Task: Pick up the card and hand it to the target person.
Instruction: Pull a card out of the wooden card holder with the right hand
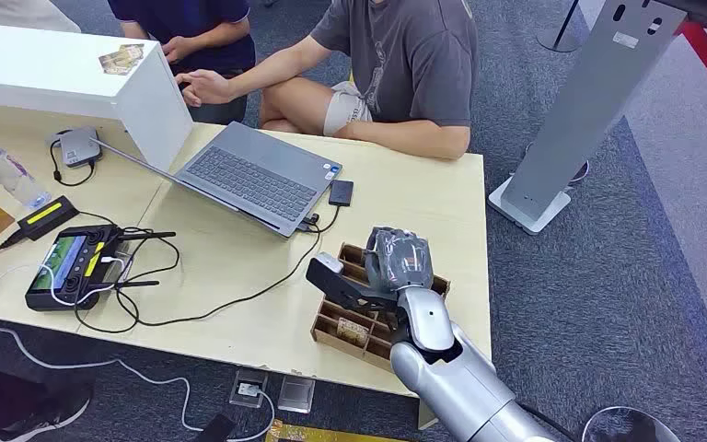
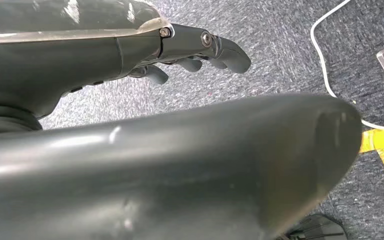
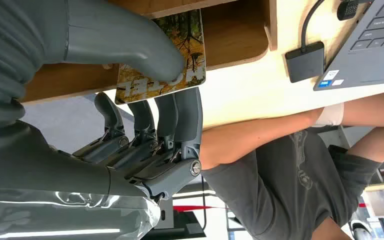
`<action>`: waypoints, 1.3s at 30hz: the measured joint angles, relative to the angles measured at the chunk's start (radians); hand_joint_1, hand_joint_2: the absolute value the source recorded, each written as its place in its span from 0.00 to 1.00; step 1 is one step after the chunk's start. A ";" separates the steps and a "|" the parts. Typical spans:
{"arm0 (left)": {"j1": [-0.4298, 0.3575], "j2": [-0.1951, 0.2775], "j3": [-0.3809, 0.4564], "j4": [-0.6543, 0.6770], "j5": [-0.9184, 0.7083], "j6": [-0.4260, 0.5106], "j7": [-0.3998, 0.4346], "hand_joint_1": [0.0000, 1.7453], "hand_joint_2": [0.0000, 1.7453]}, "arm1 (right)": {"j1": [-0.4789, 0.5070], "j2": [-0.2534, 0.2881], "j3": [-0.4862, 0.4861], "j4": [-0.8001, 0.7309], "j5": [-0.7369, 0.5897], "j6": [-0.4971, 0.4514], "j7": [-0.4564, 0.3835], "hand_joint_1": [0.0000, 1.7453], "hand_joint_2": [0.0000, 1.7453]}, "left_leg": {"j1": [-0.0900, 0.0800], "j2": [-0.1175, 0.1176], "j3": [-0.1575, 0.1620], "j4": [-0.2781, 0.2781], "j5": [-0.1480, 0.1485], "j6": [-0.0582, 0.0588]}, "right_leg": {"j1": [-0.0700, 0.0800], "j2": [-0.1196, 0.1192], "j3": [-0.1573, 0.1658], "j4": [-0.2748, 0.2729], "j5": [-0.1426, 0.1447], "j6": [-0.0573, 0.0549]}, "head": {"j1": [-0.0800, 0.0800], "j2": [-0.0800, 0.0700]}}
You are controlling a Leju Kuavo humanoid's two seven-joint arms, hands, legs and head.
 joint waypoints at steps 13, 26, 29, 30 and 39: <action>0.000 0.000 0.000 0.000 0.000 0.000 0.000 0.00 0.00 | 0.000 -0.004 0.000 -0.009 -0.006 0.012 -0.003 0.84 1.00 | 0.000 0.000 0.000 0.000 0.000 0.000 | 0.000 0.000 0.000 0.000 0.000 0.000 | 0.000 0.000; 0.000 0.000 0.000 0.000 0.000 0.002 0.003 0.00 0.00 | 0.000 -0.003 0.004 -0.003 -0.010 0.023 -0.019 0.85 1.00 | 0.000 0.000 0.000 0.000 0.000 0.000 | 0.000 0.000 0.000 0.000 0.000 0.000 | -0.001 0.000; 0.000 0.000 0.000 0.000 0.000 0.004 0.003 0.00 0.00 | 0.000 -0.001 0.006 -0.002 0.003 0.029 -0.022 0.86 1.00 | 0.000 0.000 0.000 0.000 0.000 0.000 | 0.000 0.000 0.000 0.000 0.000 0.000 | 0.000 0.000; 0.000 0.000 0.000 0.000 0.000 0.004 0.003 0.00 0.00 | -0.001 0.001 0.006 -0.002 0.011 0.033 -0.022 0.86 1.00 | 0.000 0.000 0.000 0.000 0.000 0.000 | 0.000 0.000 0.000 0.000 0.000 0.000 | 0.000 0.000; 0.000 0.000 0.000 0.000 0.001 0.006 0.003 0.00 0.00 | -0.008 0.009 0.024 -0.001 0.067 0.065 -0.022 0.83 1.00 | 0.000 0.000 0.000 0.000 0.000 0.000 | 0.000 0.000 0.000 0.000 0.000 0.000 | 0.000 0.000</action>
